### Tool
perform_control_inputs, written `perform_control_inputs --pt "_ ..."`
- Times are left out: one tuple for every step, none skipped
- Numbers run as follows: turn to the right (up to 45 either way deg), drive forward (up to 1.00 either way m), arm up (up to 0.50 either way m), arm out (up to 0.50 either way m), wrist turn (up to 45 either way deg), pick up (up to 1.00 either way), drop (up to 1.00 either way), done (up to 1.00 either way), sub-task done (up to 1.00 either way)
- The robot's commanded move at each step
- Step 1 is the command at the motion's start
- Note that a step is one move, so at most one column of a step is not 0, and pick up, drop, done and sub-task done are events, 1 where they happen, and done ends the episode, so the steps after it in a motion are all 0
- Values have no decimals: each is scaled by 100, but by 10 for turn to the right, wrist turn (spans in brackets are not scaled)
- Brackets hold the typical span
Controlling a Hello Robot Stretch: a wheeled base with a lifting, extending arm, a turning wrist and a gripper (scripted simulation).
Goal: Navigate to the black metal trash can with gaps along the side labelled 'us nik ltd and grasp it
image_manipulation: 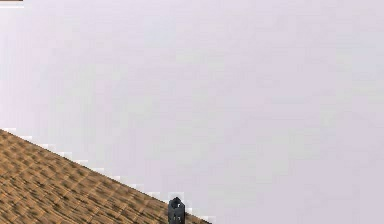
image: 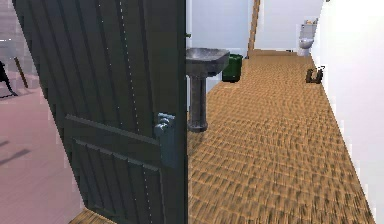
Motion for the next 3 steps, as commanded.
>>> perform_control_inputs --pt "0 0 0 0 0 100 0 0 0" --pt "0 0 10 0 0 0 0 0 0" --pt "0 0 0 0 0 0 0 100 0"
